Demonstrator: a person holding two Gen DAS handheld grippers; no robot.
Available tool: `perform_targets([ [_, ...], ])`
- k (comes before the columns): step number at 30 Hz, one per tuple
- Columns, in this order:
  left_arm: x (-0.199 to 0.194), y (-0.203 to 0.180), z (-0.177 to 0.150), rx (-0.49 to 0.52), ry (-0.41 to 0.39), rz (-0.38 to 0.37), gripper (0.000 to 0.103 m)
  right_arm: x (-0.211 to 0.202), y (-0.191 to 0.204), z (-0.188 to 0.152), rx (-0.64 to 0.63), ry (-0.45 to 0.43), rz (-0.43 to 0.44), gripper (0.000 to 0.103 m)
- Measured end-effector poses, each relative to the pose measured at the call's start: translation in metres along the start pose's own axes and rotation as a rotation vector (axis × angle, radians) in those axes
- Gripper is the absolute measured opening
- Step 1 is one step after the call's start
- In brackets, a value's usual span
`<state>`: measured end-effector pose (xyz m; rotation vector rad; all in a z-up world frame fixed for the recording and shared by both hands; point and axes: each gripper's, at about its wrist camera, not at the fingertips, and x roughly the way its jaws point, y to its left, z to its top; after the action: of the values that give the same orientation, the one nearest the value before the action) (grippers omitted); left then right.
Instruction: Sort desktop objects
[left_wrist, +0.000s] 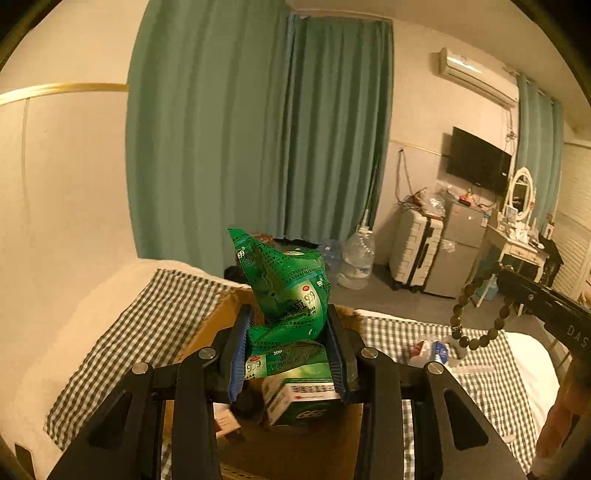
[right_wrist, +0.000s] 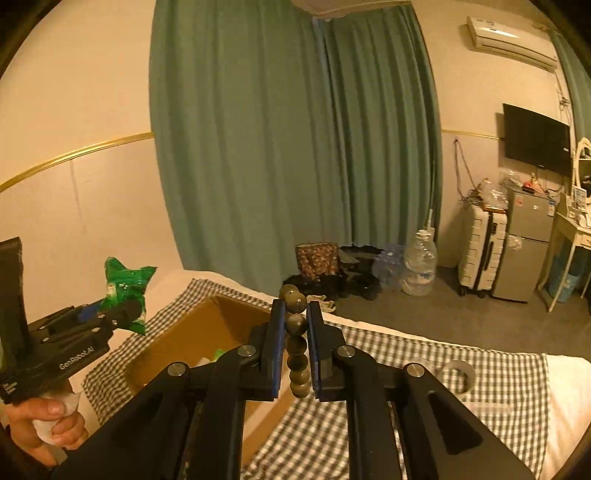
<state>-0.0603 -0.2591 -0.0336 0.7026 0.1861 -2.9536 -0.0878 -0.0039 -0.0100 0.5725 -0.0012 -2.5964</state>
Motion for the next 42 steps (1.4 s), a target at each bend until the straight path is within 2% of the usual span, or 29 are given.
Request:
perform_targets([
  [8,0.007,0.028,-0.009,-0.034,0.026,0.0,0.037,0.025,0.028,-0.006,-0.025,0.02,0.047,0.011],
  [18,0.039,0.051,-0.025,-0.059,0.113,0.018,0.038,0.072,0.054,-0.021,-0.03,0.074,0.095,0.011],
  [28,0.068,0.051,-0.041,-0.058,0.189,-0.011,0.038,0.123,0.075,-0.031,-0.051,0.127,0.126,0.011],
  [42,0.106,0.051,-0.06,-0.051,0.276,0.009,0.038,0.183,0.082,-0.047,-0.073,0.221,0.122,0.011],
])
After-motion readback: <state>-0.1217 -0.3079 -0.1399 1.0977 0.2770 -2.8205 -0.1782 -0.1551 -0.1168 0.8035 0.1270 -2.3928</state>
